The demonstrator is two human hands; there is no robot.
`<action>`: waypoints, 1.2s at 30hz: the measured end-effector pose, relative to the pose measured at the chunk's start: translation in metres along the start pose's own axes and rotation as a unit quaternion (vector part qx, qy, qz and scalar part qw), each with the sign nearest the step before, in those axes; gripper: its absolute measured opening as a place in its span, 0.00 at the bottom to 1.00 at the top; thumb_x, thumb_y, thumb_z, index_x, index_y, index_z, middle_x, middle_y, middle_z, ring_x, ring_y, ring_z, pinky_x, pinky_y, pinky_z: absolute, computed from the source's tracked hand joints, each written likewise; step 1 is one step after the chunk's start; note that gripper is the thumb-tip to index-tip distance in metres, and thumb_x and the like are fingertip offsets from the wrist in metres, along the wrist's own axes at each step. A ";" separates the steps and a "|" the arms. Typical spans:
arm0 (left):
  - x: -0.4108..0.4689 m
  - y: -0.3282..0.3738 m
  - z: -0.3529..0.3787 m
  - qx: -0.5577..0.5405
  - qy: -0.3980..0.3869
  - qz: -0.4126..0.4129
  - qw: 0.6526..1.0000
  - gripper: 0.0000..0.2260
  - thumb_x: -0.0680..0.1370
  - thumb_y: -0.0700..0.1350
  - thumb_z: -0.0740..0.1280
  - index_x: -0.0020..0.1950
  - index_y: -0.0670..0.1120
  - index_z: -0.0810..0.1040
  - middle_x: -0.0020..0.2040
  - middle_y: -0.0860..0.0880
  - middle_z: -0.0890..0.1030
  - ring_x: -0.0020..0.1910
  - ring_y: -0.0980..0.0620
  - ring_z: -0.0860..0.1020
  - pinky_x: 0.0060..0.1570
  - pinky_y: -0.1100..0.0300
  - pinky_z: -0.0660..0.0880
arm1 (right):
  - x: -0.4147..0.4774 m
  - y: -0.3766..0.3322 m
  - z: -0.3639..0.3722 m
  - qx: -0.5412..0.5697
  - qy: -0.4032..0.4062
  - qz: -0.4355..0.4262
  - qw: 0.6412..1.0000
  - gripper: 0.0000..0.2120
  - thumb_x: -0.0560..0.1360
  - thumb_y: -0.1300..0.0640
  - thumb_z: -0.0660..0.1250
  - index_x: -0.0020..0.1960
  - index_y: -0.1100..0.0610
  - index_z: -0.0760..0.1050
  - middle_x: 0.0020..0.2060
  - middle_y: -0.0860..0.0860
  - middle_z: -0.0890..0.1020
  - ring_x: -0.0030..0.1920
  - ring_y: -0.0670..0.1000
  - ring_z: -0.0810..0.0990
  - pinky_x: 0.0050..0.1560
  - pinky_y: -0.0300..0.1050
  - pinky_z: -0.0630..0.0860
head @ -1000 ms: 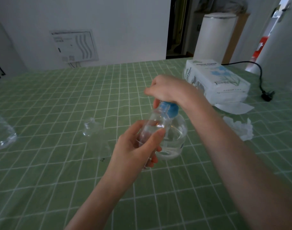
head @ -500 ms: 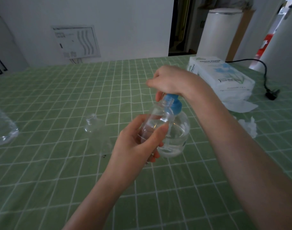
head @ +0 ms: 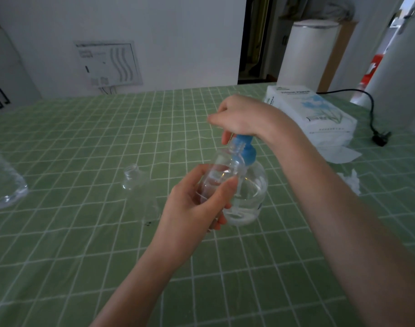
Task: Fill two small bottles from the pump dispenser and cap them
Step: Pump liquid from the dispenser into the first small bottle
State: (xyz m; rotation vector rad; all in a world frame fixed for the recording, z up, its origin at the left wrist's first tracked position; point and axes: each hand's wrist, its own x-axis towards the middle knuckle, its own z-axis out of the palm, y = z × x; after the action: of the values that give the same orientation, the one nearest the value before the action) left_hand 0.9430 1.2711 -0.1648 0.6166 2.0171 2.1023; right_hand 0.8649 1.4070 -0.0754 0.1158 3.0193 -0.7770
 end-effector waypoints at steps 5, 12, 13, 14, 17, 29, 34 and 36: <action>-0.001 0.002 0.000 -0.001 -0.004 0.002 1.000 0.15 0.67 0.59 0.69 0.50 0.55 0.79 0.32 0.50 0.81 0.26 0.54 0.76 0.26 0.66 0.72 | 0.000 -0.002 0.001 -0.008 -0.024 0.006 1.000 0.17 0.79 0.53 0.57 0.59 0.63 0.75 0.48 0.58 0.84 0.40 0.52 0.77 0.36 0.41 0.67; -0.002 -0.001 0.000 0.003 -0.006 -0.009 1.000 0.13 0.66 0.58 0.68 0.47 0.54 0.79 0.32 0.50 0.81 0.26 0.55 0.76 0.25 0.66 0.72 | -0.001 0.002 0.008 0.002 -0.035 0.017 0.999 0.18 0.79 0.52 0.57 0.63 0.62 0.72 0.54 0.58 0.81 0.50 0.55 0.78 0.45 0.44 0.68; -0.003 -0.001 0.000 0.004 -0.004 -0.010 1.000 0.14 0.66 0.58 0.68 0.47 0.54 0.79 0.32 0.50 0.81 0.26 0.55 0.76 0.25 0.67 0.72 | -0.001 0.002 0.008 0.005 -0.034 0.018 0.999 0.18 0.79 0.52 0.57 0.62 0.61 0.72 0.54 0.57 0.81 0.49 0.55 0.78 0.44 0.44 0.68; -0.003 -0.002 0.000 0.005 -0.003 -0.010 1.000 0.14 0.65 0.59 0.68 0.47 0.55 0.79 0.32 0.50 0.81 0.26 0.55 0.76 0.26 0.67 0.71 | -0.001 0.002 0.009 0.007 -0.032 0.019 0.999 0.17 0.79 0.52 0.57 0.62 0.61 0.73 0.53 0.57 0.81 0.49 0.55 0.78 0.43 0.44 0.68; -0.003 -0.003 -0.001 0.009 -0.004 -0.008 1.000 0.12 0.66 0.58 0.69 0.47 0.55 0.79 0.32 0.50 0.81 0.27 0.55 0.76 0.26 0.67 0.72 | -0.003 0.002 0.009 0.012 -0.027 0.020 0.999 0.18 0.80 0.51 0.57 0.62 0.61 0.73 0.52 0.57 0.81 0.50 0.55 0.79 0.43 0.44 0.67; -0.001 0.000 0.000 0.006 -0.004 0.002 1.000 0.14 0.66 0.57 0.68 0.50 0.55 0.79 0.32 0.50 0.81 0.27 0.55 0.76 0.26 0.67 0.72 | -0.002 -0.002 0.002 0.001 -0.018 0.010 1.000 0.20 0.80 0.50 0.57 0.62 0.63 0.74 0.49 0.58 0.84 0.52 0.56 0.82 0.41 0.45 0.68; -0.001 -0.002 0.000 0.006 0.002 -0.008 1.000 0.12 0.65 0.58 0.68 0.45 0.55 0.79 0.32 0.49 0.80 0.26 0.54 0.76 0.25 0.67 0.71 | -0.001 0.002 0.008 0.004 -0.030 0.018 0.999 0.21 0.80 0.51 0.57 0.67 0.62 0.69 0.59 0.58 0.79 0.56 0.56 0.77 0.48 0.45 0.65; -0.002 -0.002 0.000 0.010 0.002 -0.007 1.000 0.12 0.65 0.59 0.68 0.44 0.56 0.79 0.32 0.50 0.81 0.26 0.55 0.76 0.24 0.67 0.71 | -0.001 0.003 0.010 0.001 -0.033 0.018 0.999 0.20 0.80 0.50 0.57 0.66 0.62 0.70 0.58 0.58 0.79 0.55 0.56 0.77 0.47 0.44 0.65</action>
State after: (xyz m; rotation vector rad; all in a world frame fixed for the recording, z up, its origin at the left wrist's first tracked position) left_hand 0.9442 1.2706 -0.1675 0.5999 2.0410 2.0802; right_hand 0.8665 1.4050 -0.0853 0.1417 2.9462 -0.7662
